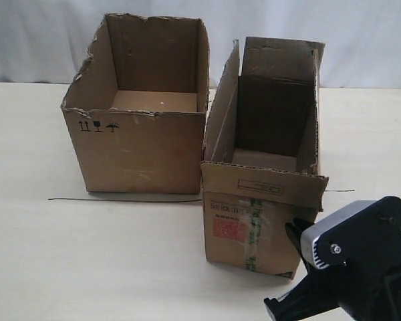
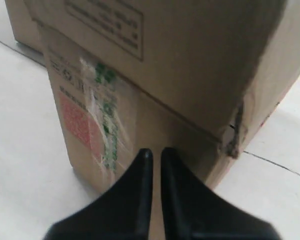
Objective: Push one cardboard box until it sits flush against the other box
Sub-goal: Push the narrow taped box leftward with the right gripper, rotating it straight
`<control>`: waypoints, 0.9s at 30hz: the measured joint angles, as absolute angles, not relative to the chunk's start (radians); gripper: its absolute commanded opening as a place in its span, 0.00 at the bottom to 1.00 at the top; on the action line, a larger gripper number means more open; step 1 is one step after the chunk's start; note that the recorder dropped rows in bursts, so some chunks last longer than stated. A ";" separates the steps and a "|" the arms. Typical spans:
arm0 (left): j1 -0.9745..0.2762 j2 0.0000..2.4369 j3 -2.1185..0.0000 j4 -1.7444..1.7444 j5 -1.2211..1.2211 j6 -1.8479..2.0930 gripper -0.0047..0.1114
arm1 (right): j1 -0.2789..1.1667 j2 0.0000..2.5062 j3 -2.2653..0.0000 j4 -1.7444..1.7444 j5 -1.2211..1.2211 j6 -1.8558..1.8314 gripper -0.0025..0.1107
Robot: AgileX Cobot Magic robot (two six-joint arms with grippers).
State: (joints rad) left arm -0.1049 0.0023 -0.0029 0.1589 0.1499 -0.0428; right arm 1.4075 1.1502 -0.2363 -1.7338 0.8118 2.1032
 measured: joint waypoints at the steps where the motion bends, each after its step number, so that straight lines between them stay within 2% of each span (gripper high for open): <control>1: -0.105 0.002 -0.003 0.159 0.150 -0.043 0.04 | 1.408 1.150 -0.236 -1.734 0.819 2.103 0.07; 8: -0.105 0.002 -0.003 0.159 0.150 -0.043 0.04 | 1.405 1.150 -0.236 -1.734 0.870 2.103 0.07; 13: -0.105 0.002 -0.003 0.159 0.150 -0.043 0.04 | 1.324 1.150 -0.236 -1.734 0.857 2.103 0.07; 27: -0.105 0.002 -0.003 0.159 0.150 -0.043 0.04 | 1.317 1.150 -0.234 -1.734 0.884 2.103 0.07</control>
State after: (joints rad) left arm -0.1049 0.0023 -0.0029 0.1589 0.1499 -0.0428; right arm 1.3174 1.1502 -0.2345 -1.7338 0.8838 2.1032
